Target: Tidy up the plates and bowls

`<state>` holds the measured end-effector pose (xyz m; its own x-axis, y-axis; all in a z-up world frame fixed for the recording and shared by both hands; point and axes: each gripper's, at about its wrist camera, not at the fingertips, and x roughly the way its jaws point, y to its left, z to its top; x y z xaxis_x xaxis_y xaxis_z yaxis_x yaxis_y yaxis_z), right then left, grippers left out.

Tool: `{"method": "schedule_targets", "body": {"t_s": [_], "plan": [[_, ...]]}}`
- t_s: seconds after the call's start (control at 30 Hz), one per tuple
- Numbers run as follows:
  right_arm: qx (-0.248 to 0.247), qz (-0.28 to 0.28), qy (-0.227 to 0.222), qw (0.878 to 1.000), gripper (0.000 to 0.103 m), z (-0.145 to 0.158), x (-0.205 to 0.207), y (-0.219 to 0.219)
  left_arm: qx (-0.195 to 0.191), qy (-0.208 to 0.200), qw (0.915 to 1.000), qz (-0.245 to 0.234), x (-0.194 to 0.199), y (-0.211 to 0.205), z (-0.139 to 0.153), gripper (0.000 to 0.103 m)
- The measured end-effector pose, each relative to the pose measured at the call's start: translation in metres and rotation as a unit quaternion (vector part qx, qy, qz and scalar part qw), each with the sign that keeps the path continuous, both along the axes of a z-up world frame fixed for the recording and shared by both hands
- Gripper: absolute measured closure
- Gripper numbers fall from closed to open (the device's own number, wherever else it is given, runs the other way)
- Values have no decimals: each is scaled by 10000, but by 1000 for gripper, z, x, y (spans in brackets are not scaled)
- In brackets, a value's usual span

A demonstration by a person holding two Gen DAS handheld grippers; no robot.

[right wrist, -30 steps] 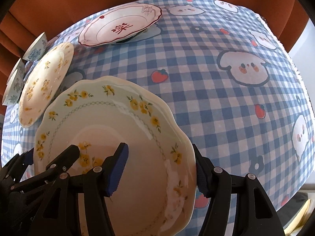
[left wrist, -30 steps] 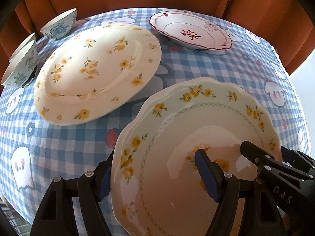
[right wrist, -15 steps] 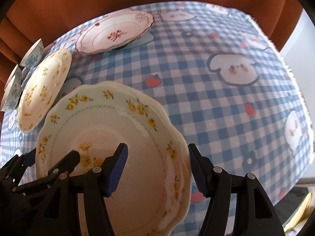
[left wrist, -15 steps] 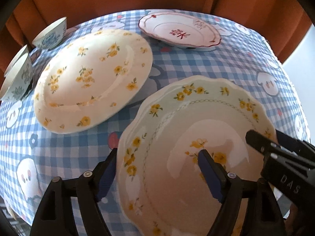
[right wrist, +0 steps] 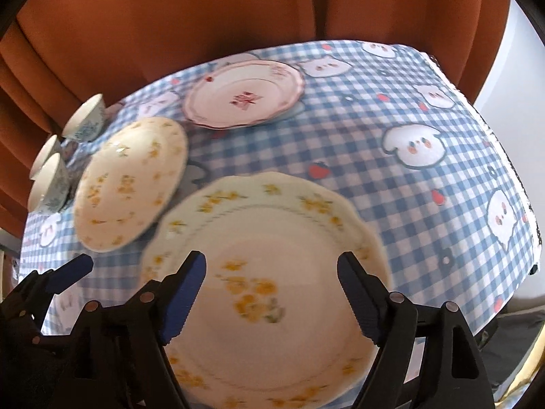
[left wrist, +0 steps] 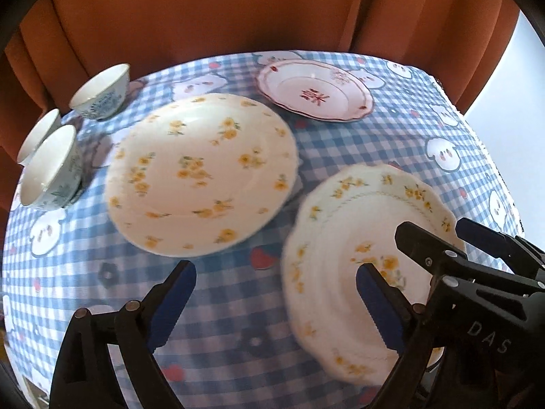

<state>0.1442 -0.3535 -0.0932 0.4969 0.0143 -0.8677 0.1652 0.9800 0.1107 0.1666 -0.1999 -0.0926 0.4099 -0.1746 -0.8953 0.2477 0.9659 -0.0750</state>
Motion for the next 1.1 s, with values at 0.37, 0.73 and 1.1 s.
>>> {"method": "schedule_targets", "body": {"t_s": [0.37, 0.73, 1.1], "plan": [[4, 51, -195, 9998, 21, 13, 18, 62, 142, -183, 9994, 265, 20, 55, 9, 7], [-29, 156, -273, 9995, 21, 11, 78, 89, 361, -275, 9966, 684, 75, 81, -1, 7], [-9, 300, -199, 9993, 21, -10, 141, 104, 418, -120, 9930, 1099, 127, 93, -30, 7]]}}
